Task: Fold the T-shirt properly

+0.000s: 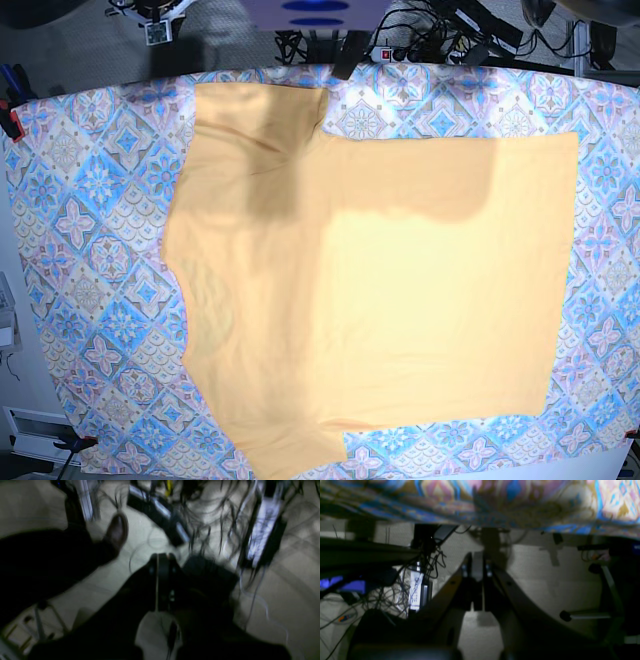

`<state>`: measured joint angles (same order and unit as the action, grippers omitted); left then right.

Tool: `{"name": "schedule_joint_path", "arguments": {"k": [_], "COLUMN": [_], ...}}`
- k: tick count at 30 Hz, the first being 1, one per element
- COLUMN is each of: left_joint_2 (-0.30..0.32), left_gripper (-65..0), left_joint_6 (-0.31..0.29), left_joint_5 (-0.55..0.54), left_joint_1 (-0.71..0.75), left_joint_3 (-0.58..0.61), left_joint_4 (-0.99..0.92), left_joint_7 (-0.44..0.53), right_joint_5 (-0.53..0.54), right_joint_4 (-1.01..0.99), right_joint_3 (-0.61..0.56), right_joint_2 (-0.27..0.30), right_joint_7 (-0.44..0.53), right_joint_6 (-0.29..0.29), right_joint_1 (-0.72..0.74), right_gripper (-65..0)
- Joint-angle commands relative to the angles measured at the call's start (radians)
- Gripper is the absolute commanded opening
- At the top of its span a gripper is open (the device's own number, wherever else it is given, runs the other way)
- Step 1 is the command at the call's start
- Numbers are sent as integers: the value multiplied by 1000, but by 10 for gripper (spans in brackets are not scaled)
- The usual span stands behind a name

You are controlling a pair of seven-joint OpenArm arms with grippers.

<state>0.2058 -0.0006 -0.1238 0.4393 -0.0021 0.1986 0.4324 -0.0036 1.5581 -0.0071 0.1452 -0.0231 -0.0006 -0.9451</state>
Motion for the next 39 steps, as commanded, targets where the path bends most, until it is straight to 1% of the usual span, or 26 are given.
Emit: {"name": "schedule_joint_path", "arguments": {"k": [1, 3, 5, 9, 12, 15, 17, 24, 26, 30, 32, 35, 39], "left_joint_2": [2, -19, -27, -44, -45, -52, -50, -52, -61, -65, -75, -107, -115], "left_gripper": [-650, -650, -650, -650, -650, -650, -650, -650, -650, -650, -650, -650, -650], "left_joint_6": [3, 3, 3, 3, 4, 4, 4, 4, 4, 4, 4, 4, 4], "left_joint_5": [2, 2, 28, 103, 135, 134, 134, 137, 137, 137, 137, 138, 138], "left_joint_1": [-6, -40, -61, -69, -53, -15, 25, 109, 143, 188, 212, 257, 283], "left_joint_3": [0, 0, 0, 0, -2, -6, -6, 3, 12, 27, 27, 27, 27], "left_joint_4": [2, 2, 3, 72, 160, 263, 384, 732, 827, 973, 1030, 1082, 1086], "left_joint_7": [12, 10, 24, 125, 197, 230, 253, 262, 260, 253, 253, 251, 196], "right_joint_5": [-3, -3, -3, -3, -3, -3, -3, -3, -2, -2, -2, -2, -2], "right_joint_4": [11, 9, 9, 9, -5, -12, -28, -60, -60, -61, -57, -52, -51], "right_joint_3": [2, 2, 2, 2, 2, 2, 2, 0, 6, 8, 6, 6, 8], "right_joint_2": [4, 4, 4, 4, 4, 3, 3, 3, 3, 3, 3, 3, 3], "right_joint_7": [15, 15, 15, 15, 18, 22, 22, 18, 16, 15, 15, 15, 15], "right_joint_6": [-2, -2, -2, -2, -2, -2, -2, -2, -2, -2, -2, -2, -2], "right_joint_1": [-21, -19, -19, -19, -18, 8, 16, 42, 47, 57, 57, 57, 57], "right_gripper": [-650, -650, -650, -650, -650, -650, -650, -650, -650, -650, -650, -650, -650]}}
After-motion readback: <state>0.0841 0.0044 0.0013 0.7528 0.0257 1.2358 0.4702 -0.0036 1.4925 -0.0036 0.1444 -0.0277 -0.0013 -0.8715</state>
